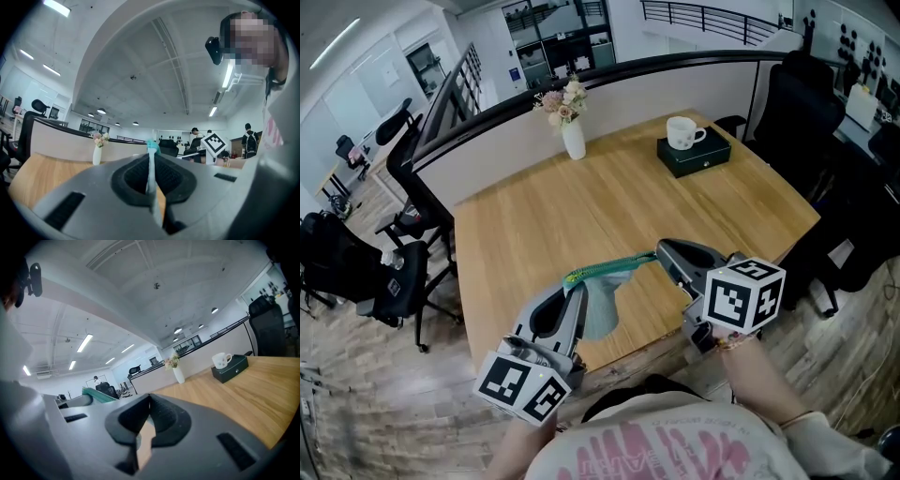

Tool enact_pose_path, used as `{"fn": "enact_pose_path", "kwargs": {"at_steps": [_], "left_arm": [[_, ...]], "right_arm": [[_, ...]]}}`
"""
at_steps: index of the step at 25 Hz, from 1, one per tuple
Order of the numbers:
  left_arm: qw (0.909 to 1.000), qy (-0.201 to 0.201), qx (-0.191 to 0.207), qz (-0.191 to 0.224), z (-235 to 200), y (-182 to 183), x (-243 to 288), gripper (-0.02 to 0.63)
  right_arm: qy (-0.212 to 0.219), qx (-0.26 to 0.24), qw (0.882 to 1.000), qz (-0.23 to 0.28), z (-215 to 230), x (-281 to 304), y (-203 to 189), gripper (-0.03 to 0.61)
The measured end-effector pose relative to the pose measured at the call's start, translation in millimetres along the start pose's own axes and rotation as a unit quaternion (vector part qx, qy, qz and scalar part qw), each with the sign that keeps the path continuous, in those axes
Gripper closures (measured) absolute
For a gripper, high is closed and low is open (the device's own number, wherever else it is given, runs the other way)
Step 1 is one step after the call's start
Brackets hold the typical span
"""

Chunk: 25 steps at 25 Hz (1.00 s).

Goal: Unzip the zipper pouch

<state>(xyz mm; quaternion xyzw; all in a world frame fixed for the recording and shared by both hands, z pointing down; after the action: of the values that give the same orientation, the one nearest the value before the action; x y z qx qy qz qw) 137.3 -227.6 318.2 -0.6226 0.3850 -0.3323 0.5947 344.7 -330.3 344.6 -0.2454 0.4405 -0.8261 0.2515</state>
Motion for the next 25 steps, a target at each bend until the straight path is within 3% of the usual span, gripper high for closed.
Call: {"fn": "enact_pose_path", "kwargs": {"at_steps": [8,11,17,21,25], "left_arm": [[0.9995,0.013,-0.027,-0.008,-16.1,-3.9,-16.1,0.606],[0.9992,0.011,-0.037,-0.01,-23.4,-4.9,-23.1,0.606],[0.9985,0.006,-0.054,0.002,-47.0,4.9,-49.3,0.606],[0.9985,0.019,-0.051,0.008,-70.3,16.8,-69.5,0.606],[0.9985,0.039,-0.039,0.004,-89.6,20.9,-92.2,0.606]], "right_arm": [[0.021,0.028,0.999,-0.02,-6.4,23.0,-16.4,0.574],[0.021,0.004,0.999,-0.035,-18.7,34.1,-23.9,0.572],[-0.044,-0.071,0.995,-0.046,-42.2,42.7,-27.3,0.538],[-0.079,-0.07,0.994,-0.034,-58.5,45.3,-23.6,0.538],[-0.112,-0.05,0.992,0.011,-73.5,39.2,-26.7,0.55]]}}
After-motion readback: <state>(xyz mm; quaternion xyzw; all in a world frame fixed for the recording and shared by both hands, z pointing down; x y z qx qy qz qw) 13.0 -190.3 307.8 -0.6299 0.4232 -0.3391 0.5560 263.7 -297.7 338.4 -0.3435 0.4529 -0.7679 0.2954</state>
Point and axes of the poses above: the fingertips, and each gripper's own axes: x forward along the fingers, z to its right, y out of its top, the point moved 7 cm from there along -x, backward along the fingers, and after that the axes turned 4 degrees about x, right-handed, at the moved point
